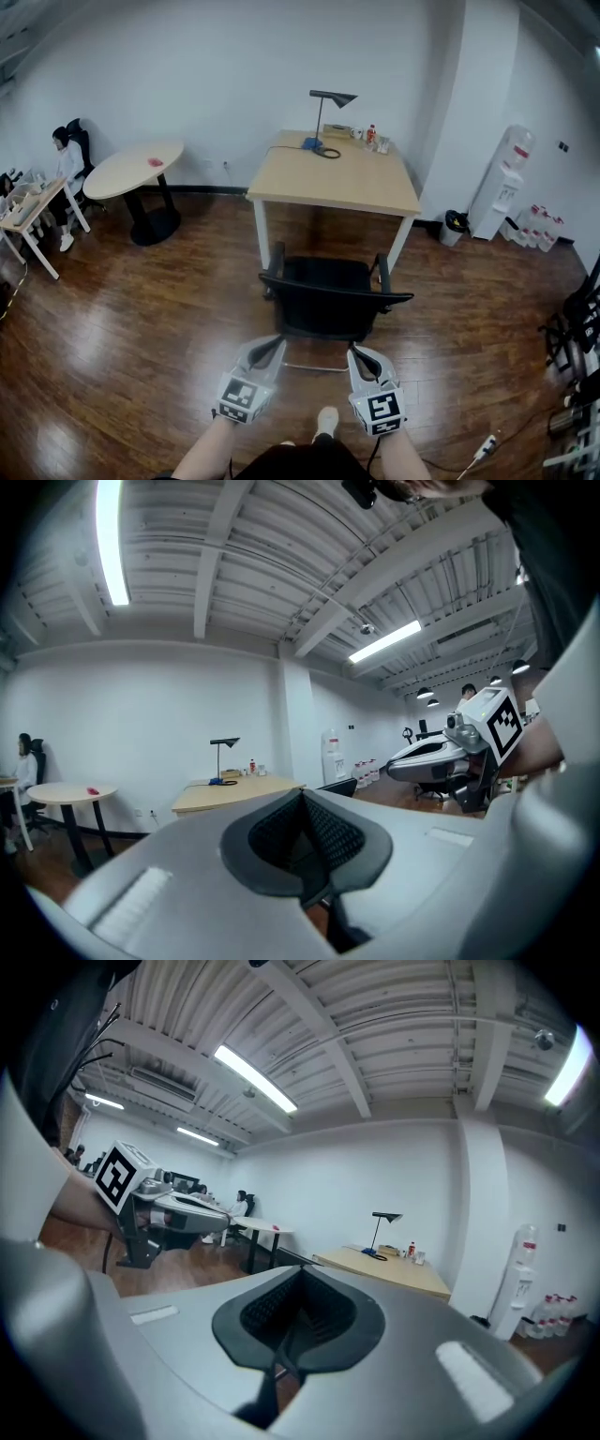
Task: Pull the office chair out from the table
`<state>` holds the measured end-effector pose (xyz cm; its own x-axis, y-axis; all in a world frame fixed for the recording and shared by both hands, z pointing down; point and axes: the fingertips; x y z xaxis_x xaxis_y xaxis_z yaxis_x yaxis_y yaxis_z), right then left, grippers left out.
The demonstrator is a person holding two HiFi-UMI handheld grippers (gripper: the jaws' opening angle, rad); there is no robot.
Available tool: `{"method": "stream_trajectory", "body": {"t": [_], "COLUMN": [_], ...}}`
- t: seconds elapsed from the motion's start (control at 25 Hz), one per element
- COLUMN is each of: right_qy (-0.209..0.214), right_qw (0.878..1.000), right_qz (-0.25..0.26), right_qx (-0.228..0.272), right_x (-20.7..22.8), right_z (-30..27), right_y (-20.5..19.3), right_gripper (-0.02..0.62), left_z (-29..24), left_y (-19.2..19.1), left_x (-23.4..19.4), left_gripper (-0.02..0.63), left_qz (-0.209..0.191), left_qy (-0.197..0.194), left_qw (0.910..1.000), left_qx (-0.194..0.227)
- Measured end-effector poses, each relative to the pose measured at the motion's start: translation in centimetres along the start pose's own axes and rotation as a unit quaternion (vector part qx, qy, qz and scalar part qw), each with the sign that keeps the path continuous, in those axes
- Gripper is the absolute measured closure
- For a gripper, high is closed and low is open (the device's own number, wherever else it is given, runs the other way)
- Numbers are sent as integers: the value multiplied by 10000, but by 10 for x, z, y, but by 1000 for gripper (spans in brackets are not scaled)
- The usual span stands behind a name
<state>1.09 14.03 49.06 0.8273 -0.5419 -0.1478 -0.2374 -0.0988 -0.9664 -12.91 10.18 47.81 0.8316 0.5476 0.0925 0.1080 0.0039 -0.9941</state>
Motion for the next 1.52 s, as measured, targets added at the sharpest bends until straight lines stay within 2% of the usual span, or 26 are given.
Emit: {"method": "stream_trajectory", "body": {"t": [0.2,0.36,0.6,0.8,1.04,1.52], "right_qy": [-68,-43,-74,-164,-405,-136], "right_qw": [9997,9990,9964,9941,9895,9899], "right_qz": [-198,-311,-559,-735,-1088,-1050], "right_qx": [121,325,637,785,859,943], "right_x": [-22,-27,-19,-10,16,30], "right_z": [21,34,47,67,94,100], "right_y": [10,15,14,15,3,-4], "right_gripper": [583,583,583,584,584,584], "left_z": [14,24,32,38,33,30], "left_y": [3,5,13,20,21,20], "left_x": [20,33,34,39,67,88], "left_gripper": [604,604,604,604,604,604], "left_qz": [248,363,396,596,697,602], "left_qy": [-305,-398,-90,195,130,164], "left_qw": [9992,9985,9989,9975,9970,9976], "left_qx": [56,124,229,329,323,306]}}
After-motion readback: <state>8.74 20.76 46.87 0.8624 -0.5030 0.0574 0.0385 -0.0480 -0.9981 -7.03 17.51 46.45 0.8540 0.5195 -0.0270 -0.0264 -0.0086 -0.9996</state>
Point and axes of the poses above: the fingertips, and each gripper's own axes: z backward along the fingers, x to its right, y out of its top, and after that the axes turned 10 degrees about y, right-handed
